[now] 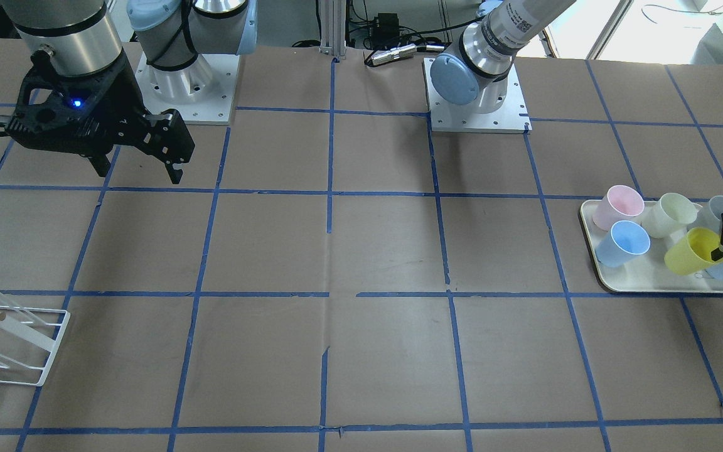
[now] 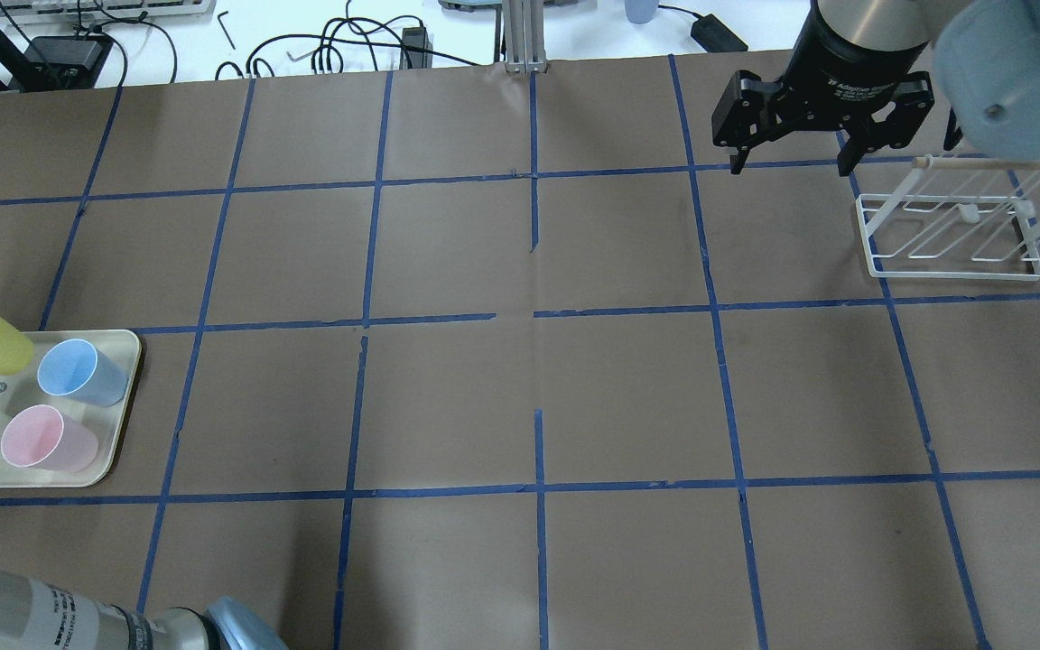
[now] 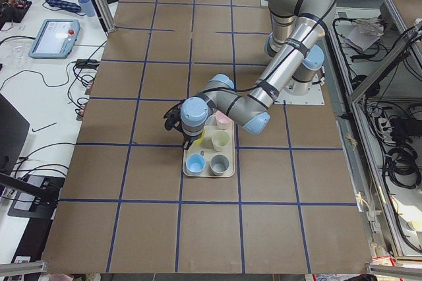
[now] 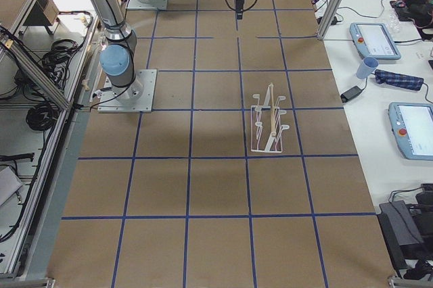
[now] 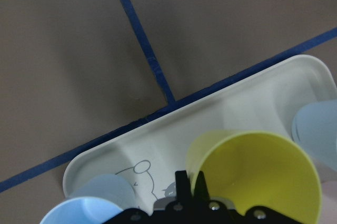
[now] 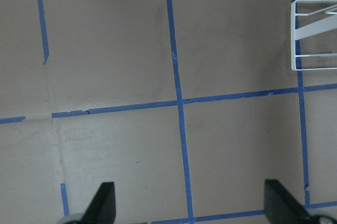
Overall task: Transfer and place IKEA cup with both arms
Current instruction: 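Lower the yellow cup into the empty tray slot with the left gripper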
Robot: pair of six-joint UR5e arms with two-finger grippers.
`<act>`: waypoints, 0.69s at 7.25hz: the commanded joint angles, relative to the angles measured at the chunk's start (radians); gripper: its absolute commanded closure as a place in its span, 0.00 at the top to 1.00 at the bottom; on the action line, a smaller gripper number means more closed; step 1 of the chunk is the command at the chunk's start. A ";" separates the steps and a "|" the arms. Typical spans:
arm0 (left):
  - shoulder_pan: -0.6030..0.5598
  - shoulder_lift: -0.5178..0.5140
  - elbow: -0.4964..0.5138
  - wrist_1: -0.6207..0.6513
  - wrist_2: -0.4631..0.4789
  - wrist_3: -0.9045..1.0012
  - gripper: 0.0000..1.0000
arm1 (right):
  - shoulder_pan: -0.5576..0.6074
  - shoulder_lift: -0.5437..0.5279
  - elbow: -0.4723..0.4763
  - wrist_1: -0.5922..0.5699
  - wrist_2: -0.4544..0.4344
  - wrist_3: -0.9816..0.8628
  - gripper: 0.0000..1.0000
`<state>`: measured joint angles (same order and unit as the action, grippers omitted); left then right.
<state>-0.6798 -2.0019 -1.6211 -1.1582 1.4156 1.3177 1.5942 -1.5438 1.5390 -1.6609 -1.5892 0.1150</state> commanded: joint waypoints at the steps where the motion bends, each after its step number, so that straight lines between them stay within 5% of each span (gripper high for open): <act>1: 0.000 -0.023 -0.006 0.003 -0.001 0.002 0.00 | 0.000 -0.001 0.001 0.001 0.000 0.000 1.00; 5: 0.000 -0.032 -0.043 0.020 -0.001 -0.003 0.00 | 0.000 -0.001 0.000 0.000 0.002 0.005 1.00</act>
<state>-0.6796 -2.0364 -1.6463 -1.1397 1.4142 1.3156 1.5938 -1.5447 1.5388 -1.6608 -1.5882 0.1177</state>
